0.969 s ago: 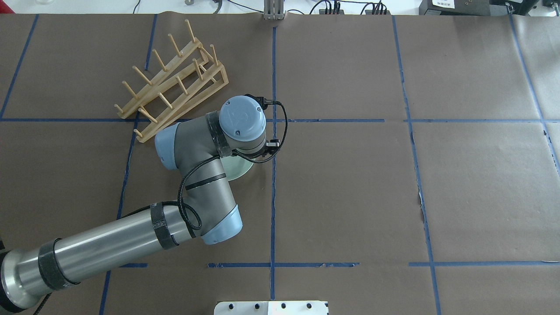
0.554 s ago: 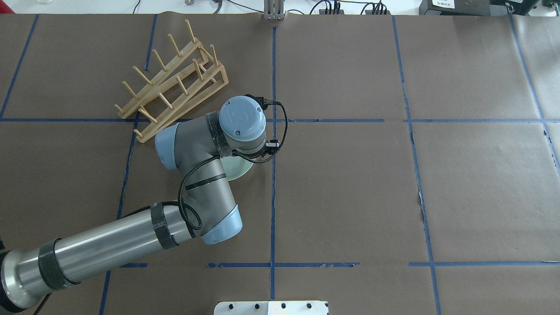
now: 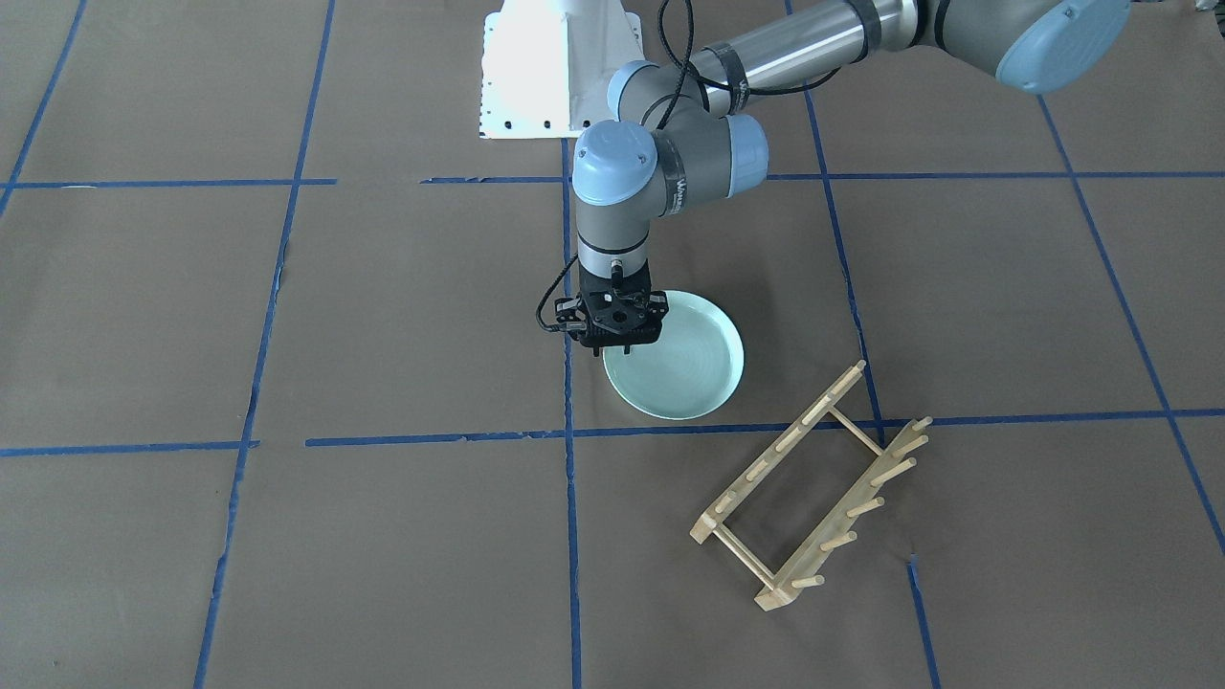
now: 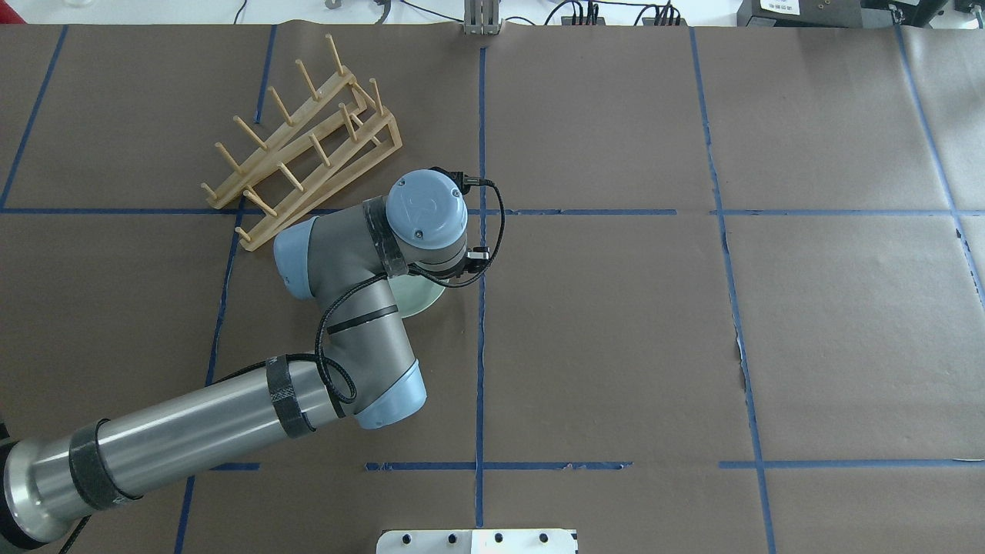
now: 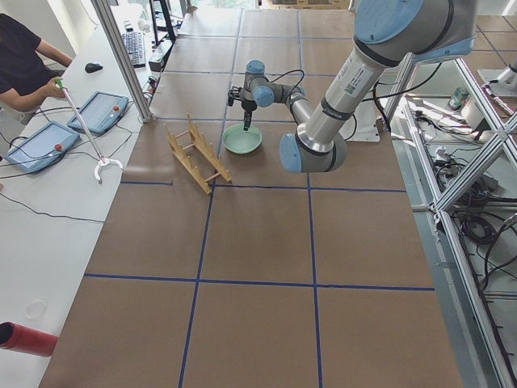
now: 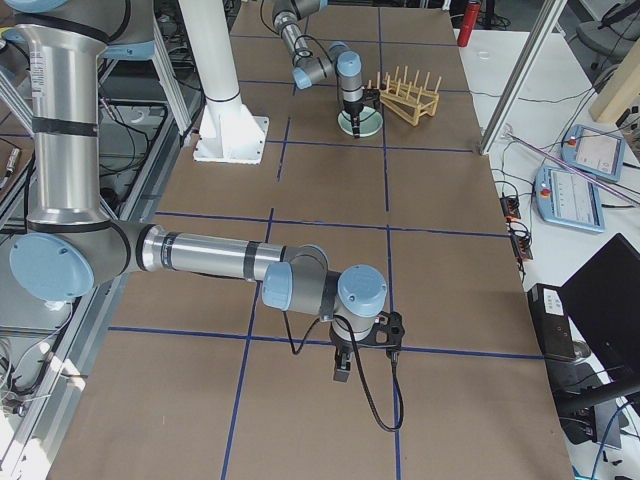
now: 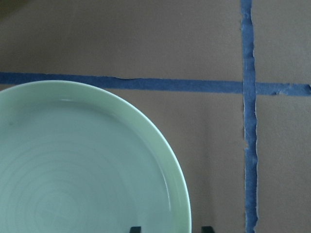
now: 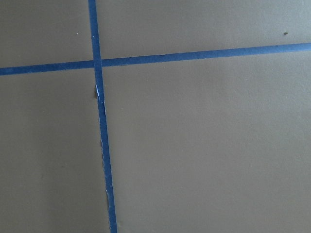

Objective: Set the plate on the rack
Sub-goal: 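Close the left gripper on the rim of the green plate, then lift the plate with the left gripper and tilt it upright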

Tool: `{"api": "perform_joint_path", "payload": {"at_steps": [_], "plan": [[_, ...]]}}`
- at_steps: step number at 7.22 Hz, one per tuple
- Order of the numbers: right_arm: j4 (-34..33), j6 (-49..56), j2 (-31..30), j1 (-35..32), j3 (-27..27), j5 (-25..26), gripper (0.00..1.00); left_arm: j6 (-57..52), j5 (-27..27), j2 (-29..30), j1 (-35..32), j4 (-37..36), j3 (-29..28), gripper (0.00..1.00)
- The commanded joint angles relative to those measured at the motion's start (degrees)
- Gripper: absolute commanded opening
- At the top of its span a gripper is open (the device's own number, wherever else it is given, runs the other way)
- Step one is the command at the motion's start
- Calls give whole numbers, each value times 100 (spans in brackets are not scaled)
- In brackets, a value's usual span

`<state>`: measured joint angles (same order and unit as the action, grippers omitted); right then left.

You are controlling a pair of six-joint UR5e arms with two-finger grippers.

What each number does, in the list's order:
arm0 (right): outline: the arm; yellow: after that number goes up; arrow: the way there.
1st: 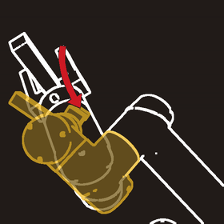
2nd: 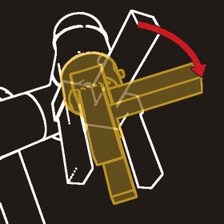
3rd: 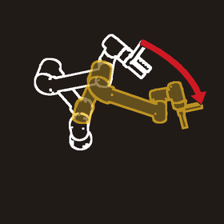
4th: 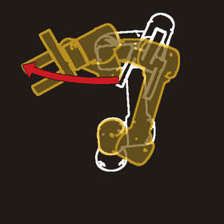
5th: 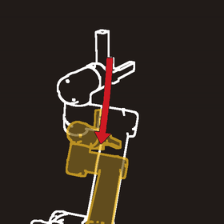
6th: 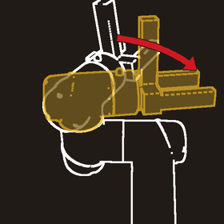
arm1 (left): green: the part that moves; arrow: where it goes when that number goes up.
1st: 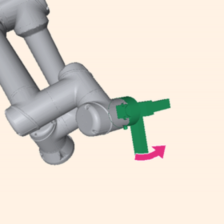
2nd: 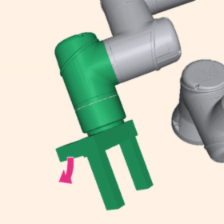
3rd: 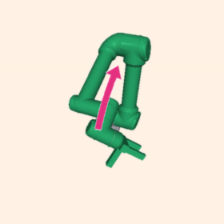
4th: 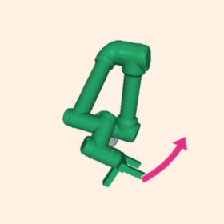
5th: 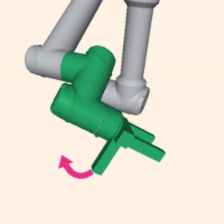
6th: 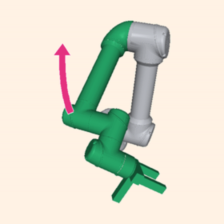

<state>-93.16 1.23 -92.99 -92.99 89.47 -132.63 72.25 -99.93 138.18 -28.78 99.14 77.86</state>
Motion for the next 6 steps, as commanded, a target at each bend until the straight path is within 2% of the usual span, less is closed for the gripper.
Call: {"api": "perform_joint_path", "payload": {"at_steps": [1, 3, 4, 6], "plan": [[0, 0, 0, 0, 0, 0, 100, 0, 0, 7, -5, 0, 1, 0], [0, 0, 0, 0, 0, 0, 100, 0, -17, 16, -5, -9, 71, 0], [0, 0, 0, 0, 0, 0, 100, 0, -52, 16, -31, -122, 411, 0], [0, 0, 0, 0, 0, 0, 100, 0, -70, 16, -258, -1365, 1761, 0]]}}
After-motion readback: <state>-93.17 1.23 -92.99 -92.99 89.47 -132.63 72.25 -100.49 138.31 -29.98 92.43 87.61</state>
